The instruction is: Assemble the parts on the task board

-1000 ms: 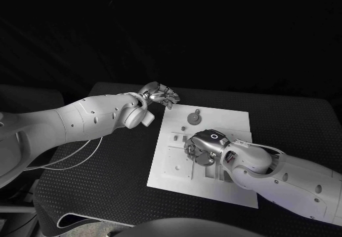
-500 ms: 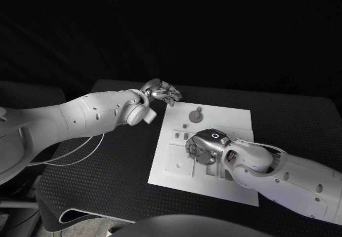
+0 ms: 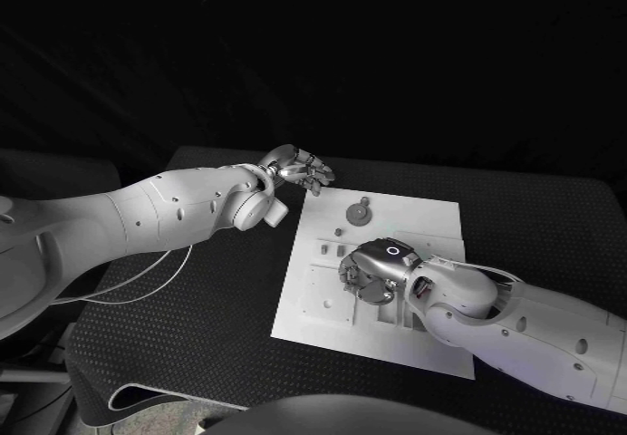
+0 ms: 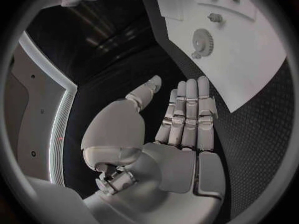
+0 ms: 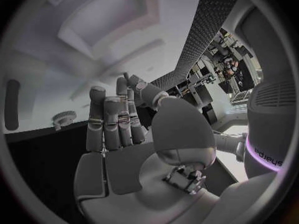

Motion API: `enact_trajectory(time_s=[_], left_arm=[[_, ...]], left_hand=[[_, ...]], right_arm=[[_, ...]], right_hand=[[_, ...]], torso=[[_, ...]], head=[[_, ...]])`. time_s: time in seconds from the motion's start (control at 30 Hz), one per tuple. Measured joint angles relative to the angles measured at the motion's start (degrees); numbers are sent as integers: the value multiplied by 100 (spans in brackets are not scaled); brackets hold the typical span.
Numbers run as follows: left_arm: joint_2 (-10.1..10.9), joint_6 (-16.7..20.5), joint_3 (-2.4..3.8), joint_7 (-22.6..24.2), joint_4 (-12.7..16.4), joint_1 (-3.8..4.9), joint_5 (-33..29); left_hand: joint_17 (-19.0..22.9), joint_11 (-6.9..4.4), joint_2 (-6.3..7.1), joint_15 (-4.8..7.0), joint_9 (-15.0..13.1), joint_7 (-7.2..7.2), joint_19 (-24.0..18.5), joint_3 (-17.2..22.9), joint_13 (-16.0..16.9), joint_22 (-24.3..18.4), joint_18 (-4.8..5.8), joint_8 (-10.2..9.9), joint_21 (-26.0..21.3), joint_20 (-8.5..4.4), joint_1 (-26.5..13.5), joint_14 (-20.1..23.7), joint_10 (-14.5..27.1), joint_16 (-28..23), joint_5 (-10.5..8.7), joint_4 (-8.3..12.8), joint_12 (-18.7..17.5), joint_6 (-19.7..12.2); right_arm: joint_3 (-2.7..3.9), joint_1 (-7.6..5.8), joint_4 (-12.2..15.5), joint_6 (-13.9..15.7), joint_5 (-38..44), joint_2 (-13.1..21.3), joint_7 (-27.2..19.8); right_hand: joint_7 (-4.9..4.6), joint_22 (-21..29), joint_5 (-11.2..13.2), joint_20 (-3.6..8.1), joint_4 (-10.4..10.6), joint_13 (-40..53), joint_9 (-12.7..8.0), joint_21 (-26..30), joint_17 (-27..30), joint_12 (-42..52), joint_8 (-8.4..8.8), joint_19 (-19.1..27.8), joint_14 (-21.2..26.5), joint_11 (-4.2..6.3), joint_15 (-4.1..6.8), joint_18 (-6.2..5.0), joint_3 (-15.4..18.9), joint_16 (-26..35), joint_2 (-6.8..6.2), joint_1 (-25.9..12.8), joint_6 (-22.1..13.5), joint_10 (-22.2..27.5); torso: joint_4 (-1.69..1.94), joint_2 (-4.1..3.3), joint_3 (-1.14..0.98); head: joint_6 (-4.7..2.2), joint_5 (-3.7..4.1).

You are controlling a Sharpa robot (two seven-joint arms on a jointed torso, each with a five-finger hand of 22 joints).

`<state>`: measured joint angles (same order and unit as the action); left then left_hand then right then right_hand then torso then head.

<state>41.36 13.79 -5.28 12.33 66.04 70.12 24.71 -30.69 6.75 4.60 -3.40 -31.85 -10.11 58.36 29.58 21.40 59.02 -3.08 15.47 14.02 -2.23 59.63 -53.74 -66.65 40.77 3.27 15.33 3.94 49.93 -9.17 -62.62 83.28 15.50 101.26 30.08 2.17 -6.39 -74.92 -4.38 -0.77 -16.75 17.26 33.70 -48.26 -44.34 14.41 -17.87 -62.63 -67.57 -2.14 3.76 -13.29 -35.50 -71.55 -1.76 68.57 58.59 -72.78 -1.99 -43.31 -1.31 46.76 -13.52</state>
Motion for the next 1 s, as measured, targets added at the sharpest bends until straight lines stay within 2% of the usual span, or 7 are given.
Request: enact_trajectory(time_s=[0.5,1.0], left_arm=[[-10,-1,0,0,-6,0,-1],[-19,-4,0,-4,-8,2,-2]], left_hand=[[-9,0,0,-20,5,0,0,0,0,1,8,0,-22,0,0,-20,0,0,0,0,0,0],[-21,0,0,-20,10,-20,0,0,-4,-4,-7,0,-22,0,0,-20,0,-22,0,0,0,-20]], right_arm=[[-26,24,-39,-30,9,-34,-7],[-42,21,-146,-149,54,-147,24]], right_hand=[[12,1,1,-8,-2,11,1,0,-5,-29,11,8,2,0,-1,0,2,0,-1,-1,13,0],[10,1,18,-9,-8,13,4,0,-10,-29,18,9,-1,0,-4,-1,8,23,-9,-8,12,0]], torso=[[1,2,0],[1,2,4]], head=[[37,-48],[63,-54]])
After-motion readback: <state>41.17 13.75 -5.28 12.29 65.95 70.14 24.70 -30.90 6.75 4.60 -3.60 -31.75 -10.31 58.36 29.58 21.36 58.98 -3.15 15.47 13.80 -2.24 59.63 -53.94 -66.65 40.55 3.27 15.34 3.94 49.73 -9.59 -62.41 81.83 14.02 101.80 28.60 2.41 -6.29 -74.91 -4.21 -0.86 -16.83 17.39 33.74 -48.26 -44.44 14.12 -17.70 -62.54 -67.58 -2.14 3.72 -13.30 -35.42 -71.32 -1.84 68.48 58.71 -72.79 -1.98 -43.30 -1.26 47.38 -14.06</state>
